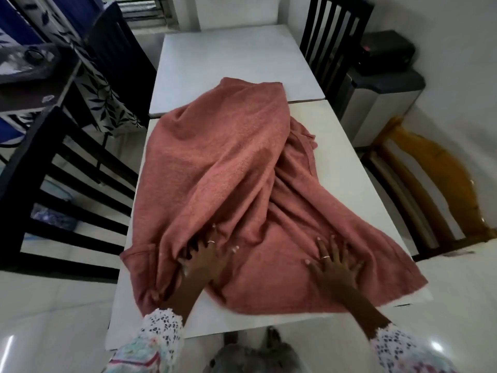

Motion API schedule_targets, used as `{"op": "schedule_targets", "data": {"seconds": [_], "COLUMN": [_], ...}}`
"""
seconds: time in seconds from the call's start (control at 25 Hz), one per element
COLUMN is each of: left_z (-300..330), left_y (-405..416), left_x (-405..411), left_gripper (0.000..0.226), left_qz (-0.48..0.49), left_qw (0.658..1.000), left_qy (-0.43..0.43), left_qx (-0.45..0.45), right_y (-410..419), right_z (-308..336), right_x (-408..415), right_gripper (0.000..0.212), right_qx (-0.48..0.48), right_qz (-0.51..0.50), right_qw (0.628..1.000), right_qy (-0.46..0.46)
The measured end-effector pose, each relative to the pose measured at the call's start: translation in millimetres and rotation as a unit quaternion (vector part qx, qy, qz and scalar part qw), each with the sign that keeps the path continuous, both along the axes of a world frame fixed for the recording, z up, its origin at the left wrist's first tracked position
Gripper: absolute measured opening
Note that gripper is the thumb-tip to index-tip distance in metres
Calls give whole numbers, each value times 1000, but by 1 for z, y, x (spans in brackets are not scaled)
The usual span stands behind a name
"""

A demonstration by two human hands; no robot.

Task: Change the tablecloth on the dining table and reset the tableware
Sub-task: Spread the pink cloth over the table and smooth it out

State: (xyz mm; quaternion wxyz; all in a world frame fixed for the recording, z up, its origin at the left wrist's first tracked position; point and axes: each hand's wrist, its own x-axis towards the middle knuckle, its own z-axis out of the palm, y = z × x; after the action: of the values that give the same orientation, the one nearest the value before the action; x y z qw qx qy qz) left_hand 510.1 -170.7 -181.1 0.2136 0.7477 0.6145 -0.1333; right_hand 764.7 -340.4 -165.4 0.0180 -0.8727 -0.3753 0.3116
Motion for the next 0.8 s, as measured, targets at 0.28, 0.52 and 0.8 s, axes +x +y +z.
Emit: {"op": "schedule_targets", "data": {"seconds": [0.28, 0.52, 0.8], "left_z": [-16, -3, -13], "left_y": [-43, -40, -41], "left_x": [-30, -71, -162], "left_gripper": [64, 48, 49], "left_qz": [-78, 58, 279], "left_qw": [978, 957, 943], "left_qy": [-71, -146, -153], "left_qx": [182, 244, 96], "right_y": [-42, 41, -16], "right_z": [-64, 7, -39], "right_x": [119, -80, -124], "right_gripper": [101, 85, 115], "right_qx": [-34, 57, -30], "right_qz": [-51, -2, 112], "right_qw": [990, 995, 993], "right_qy": [-124, -79, -37]}}
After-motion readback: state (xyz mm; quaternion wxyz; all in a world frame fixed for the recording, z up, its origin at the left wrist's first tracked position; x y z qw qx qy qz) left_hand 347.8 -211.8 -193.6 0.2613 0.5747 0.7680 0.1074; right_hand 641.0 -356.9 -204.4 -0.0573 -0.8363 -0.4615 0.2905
